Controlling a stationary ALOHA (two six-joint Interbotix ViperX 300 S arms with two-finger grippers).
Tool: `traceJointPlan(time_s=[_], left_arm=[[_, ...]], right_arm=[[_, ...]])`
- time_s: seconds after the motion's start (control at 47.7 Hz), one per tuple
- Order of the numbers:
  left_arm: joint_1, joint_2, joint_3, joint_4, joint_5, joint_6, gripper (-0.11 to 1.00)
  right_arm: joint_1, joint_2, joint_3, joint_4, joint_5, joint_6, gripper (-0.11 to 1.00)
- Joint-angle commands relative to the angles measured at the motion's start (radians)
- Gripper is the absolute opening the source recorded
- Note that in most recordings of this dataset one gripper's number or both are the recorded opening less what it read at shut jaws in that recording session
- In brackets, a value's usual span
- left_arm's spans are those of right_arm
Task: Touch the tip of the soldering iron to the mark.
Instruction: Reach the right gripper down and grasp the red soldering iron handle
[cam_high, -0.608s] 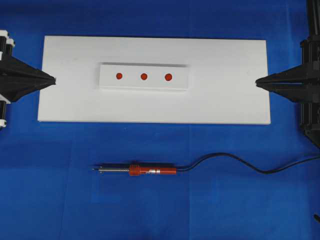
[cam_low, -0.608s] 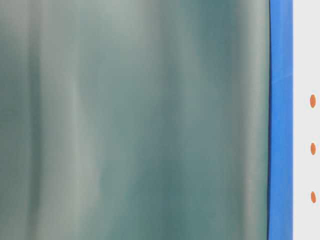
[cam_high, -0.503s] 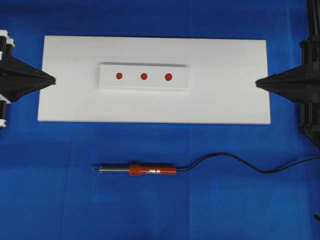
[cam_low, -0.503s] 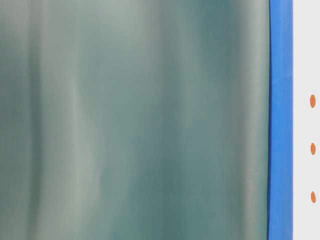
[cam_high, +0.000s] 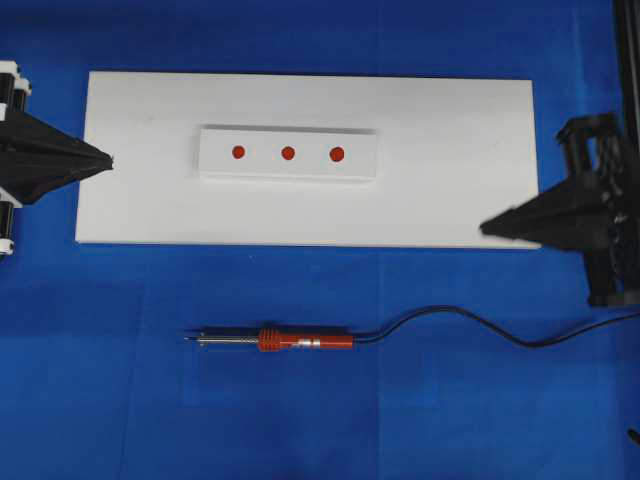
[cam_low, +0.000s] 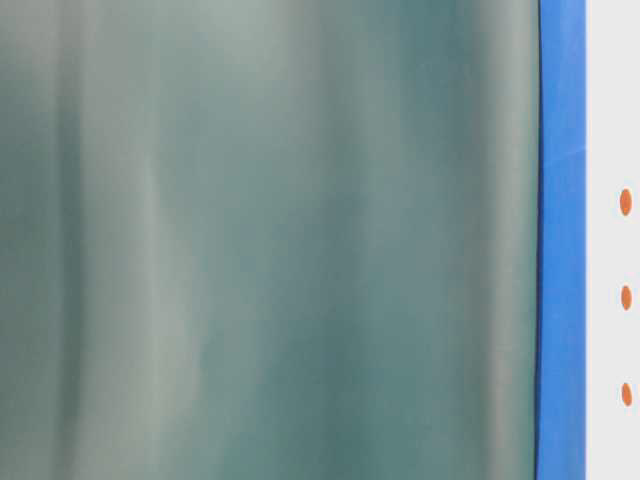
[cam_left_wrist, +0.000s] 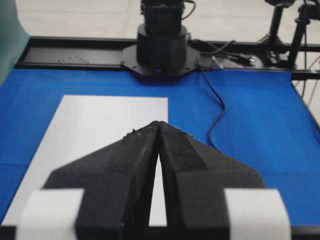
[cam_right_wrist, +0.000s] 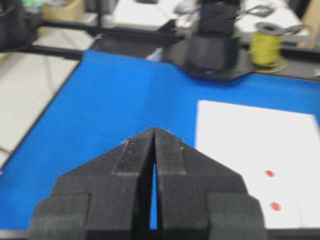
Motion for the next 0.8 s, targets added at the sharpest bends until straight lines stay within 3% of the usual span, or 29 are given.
traceJointPlan(time_s=[0.0,0.105,0.272,0.356,0.775], left_arm=[[0.002,0.006,-0.008,0.000,-0.008,0.000,0.02],[0.002,0.006,-0.006,-0.002,-0.008,0.002,0.02],[0.006,0.002,-0.002,0.000,-0.009,0.002,0.02],[0.008,0.002,0.002,0.000,-0.012,0.002,0.02],[0.009,-0.005,0.009,0.003,-0.015,0.003,0.02]], right_arm=[[0.034,0.046,-0.051,0.005,-0.008,0.006,0.03],[0.052,0.121,-0.080,0.017,-0.011,0.018,0.24],[0.057,0.279,-0.118,0.072,-0.060,0.020,0.74],[0.064,0.383,-0.150,0.097,-0.110,0.020,0.91],[0.123,0.804,-0.316,0.291,-0.301,-0.029,0.89]])
